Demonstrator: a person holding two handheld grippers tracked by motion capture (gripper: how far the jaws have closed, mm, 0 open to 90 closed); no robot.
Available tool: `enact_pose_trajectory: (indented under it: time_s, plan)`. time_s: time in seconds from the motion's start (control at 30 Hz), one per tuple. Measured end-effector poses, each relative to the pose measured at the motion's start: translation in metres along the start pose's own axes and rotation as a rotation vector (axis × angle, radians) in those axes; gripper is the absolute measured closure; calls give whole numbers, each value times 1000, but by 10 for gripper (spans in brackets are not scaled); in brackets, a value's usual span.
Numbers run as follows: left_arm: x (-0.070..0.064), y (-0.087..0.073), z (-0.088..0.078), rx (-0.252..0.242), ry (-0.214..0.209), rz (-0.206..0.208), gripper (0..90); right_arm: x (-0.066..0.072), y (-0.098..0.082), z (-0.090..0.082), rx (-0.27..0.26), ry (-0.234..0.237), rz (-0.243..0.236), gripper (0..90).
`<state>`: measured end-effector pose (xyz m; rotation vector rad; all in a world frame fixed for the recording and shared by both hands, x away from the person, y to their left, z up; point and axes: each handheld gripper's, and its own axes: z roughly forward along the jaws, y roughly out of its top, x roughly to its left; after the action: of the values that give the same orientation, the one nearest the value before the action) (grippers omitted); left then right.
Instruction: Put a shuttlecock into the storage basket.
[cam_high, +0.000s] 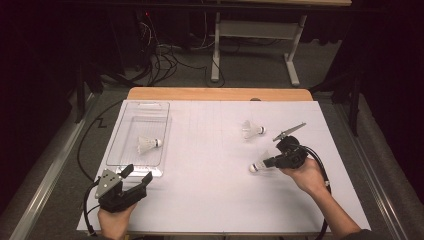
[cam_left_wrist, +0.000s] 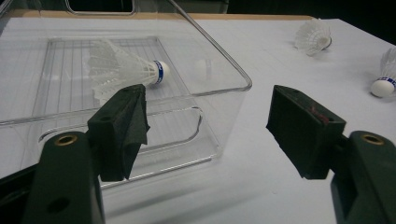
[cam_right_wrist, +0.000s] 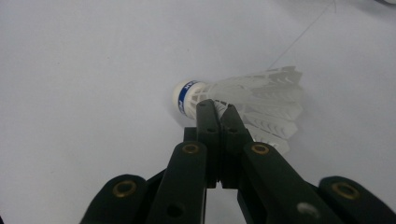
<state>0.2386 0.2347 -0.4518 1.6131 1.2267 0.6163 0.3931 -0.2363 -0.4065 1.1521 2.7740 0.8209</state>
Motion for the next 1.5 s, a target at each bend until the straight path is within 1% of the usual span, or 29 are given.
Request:
enact_pose_trajectory:
  time_s: [0.1, 0.13, 0.17, 0.5, 0.87, 1.27, 1.43, 1.5]
  plan:
    - [0, 0, 0, 1, 1, -1, 294, 2, 1, -1, -5, -1, -5, 900]
    - [1, 0, 0, 1, 1, -2, 295, 4, 2, -2, -9, -5, -18, 900]
    - [1, 0, 0, 1, 1, -2, 295, 5, 2, -3, -10, -7, -19, 900]
    - [2, 3, -2, -7, 0, -11, 295, 10, 3, -6, -37, 5, -41, 900]
    - [0, 12, -3, -20, -1, 3, 295, 12, 4, -7, -53, 16, -50, 900]
    - [-7, 22, 1, -37, -19, 16, 295, 12, 3, -9, -65, 24, -51, 900]
    - [-14, 26, 7, -40, -37, 27, 296, 13, 4, -9, -68, 26, -56, 900]
    - [-17, 29, 9, -41, -46, 37, 296, 13, 4, -10, -71, 27, -59, 900]
